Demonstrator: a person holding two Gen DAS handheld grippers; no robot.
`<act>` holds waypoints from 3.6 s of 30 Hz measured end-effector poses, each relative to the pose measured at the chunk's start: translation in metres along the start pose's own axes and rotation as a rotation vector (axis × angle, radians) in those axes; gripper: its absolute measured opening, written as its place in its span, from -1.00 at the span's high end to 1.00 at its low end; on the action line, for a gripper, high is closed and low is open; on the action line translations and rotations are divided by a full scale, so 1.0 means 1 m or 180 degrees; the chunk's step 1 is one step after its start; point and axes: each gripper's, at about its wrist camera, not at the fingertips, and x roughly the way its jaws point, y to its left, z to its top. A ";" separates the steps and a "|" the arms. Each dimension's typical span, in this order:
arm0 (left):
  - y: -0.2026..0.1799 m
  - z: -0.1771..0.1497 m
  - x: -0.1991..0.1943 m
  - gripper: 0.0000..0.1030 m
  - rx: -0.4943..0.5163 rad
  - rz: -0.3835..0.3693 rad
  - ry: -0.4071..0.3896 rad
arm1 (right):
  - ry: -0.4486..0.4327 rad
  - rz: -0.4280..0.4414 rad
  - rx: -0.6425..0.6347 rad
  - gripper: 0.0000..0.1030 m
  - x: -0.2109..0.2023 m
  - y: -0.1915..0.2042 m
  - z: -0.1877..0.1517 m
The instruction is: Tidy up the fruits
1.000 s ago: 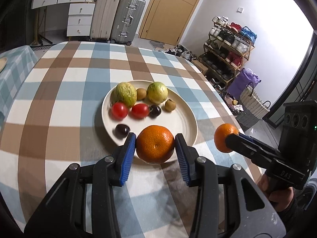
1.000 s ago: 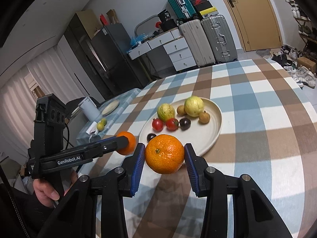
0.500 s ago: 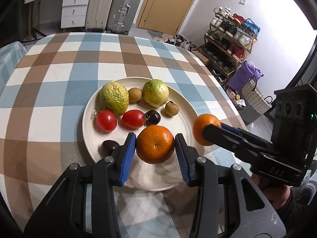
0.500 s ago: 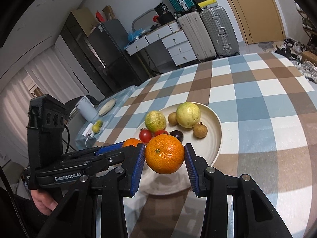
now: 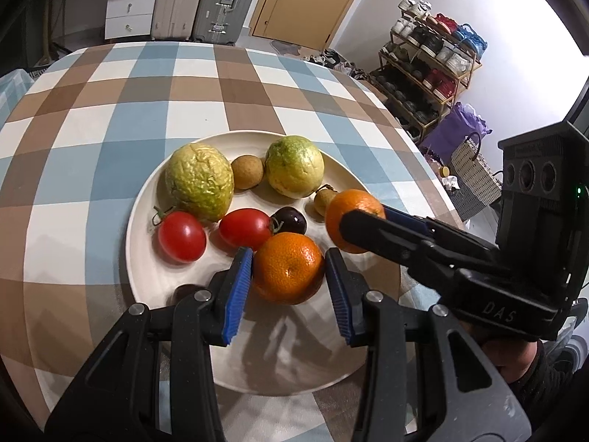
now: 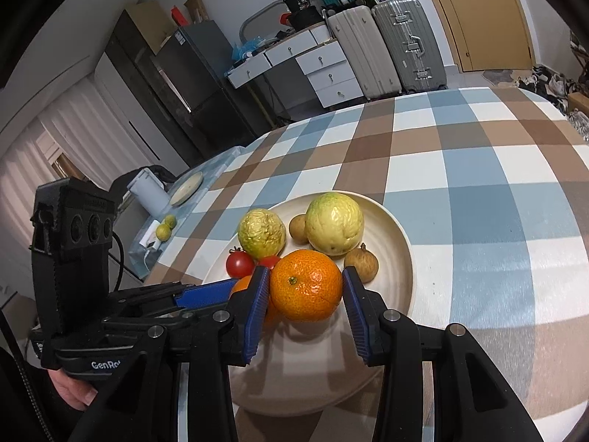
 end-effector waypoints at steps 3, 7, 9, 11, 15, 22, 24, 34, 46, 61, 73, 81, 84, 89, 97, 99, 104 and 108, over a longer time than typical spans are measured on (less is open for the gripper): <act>0.001 0.002 0.003 0.26 -0.0011 -0.0021 0.0011 | 0.0031 -0.0055 -0.0021 0.20 0.004 0.000 0.000; -0.001 0.003 0.000 0.24 -0.0009 -0.0020 -0.0035 | 0.0068 -0.0088 0.0021 0.19 0.008 -0.004 -0.001; -0.003 0.004 -0.005 0.20 0.0013 0.0036 -0.0084 | 0.0056 -0.0096 0.0034 0.10 0.007 -0.005 -0.002; -0.003 0.004 -0.010 0.09 0.0005 -0.0011 -0.0119 | -0.0035 -0.0097 0.0071 -0.08 0.003 -0.006 -0.001; -0.008 0.002 -0.025 -0.05 0.0045 0.0000 -0.0228 | -0.0164 0.0021 0.0264 -0.34 -0.011 -0.011 0.000; -0.018 -0.006 -0.057 -0.47 0.0079 0.0168 -0.0405 | -0.0439 -0.0088 0.0208 -0.74 -0.050 0.001 -0.002; -0.019 -0.009 -0.069 -0.57 0.0060 0.0237 -0.0488 | -0.0511 -0.0128 0.0187 -0.81 -0.060 0.006 -0.003; -0.029 -0.023 -0.125 -0.97 0.0075 0.0529 -0.0920 | -0.0854 -0.0248 -0.0049 -0.97 -0.106 0.036 -0.014; -0.052 -0.044 -0.191 -0.98 0.0252 0.0651 -0.1444 | -0.1429 -0.0446 -0.0728 -0.99 -0.149 0.096 -0.034; -0.067 -0.095 -0.249 -0.98 0.0436 0.0959 -0.2224 | -0.1873 -0.0516 -0.1103 -0.99 -0.179 0.125 -0.069; -0.051 -0.123 -0.248 -0.98 0.0473 0.1036 -0.2415 | -0.2030 -0.0644 -0.1255 -0.99 -0.180 0.125 -0.091; -0.031 -0.123 -0.218 -0.98 0.0456 0.1071 -0.2324 | -0.2006 -0.0707 -0.1308 -0.99 -0.167 0.119 -0.099; -0.025 -0.120 -0.204 -0.98 0.0466 0.1083 -0.2290 | -0.1960 -0.0722 -0.1292 -0.99 -0.160 0.114 -0.101; -0.017 -0.118 -0.182 -0.98 0.0485 0.1105 -0.2188 | -0.1851 -0.0744 -0.1246 -0.99 -0.145 0.104 -0.102; -0.006 -0.114 -0.155 -0.98 0.0446 0.1091 -0.2075 | -0.1705 -0.0772 -0.1214 -0.99 -0.127 0.092 -0.103; -0.004 -0.114 -0.151 -0.98 0.0457 0.1092 -0.2066 | -0.1688 -0.0780 -0.1223 -0.99 -0.124 0.091 -0.103; -0.002 -0.113 -0.142 -0.98 0.0447 0.1098 -0.2041 | -0.1591 -0.0804 -0.1207 -0.99 -0.114 0.086 -0.102; 0.004 -0.110 -0.131 -0.98 0.0414 0.1108 -0.1991 | -0.1527 -0.0811 -0.1193 -0.99 -0.111 0.084 -0.101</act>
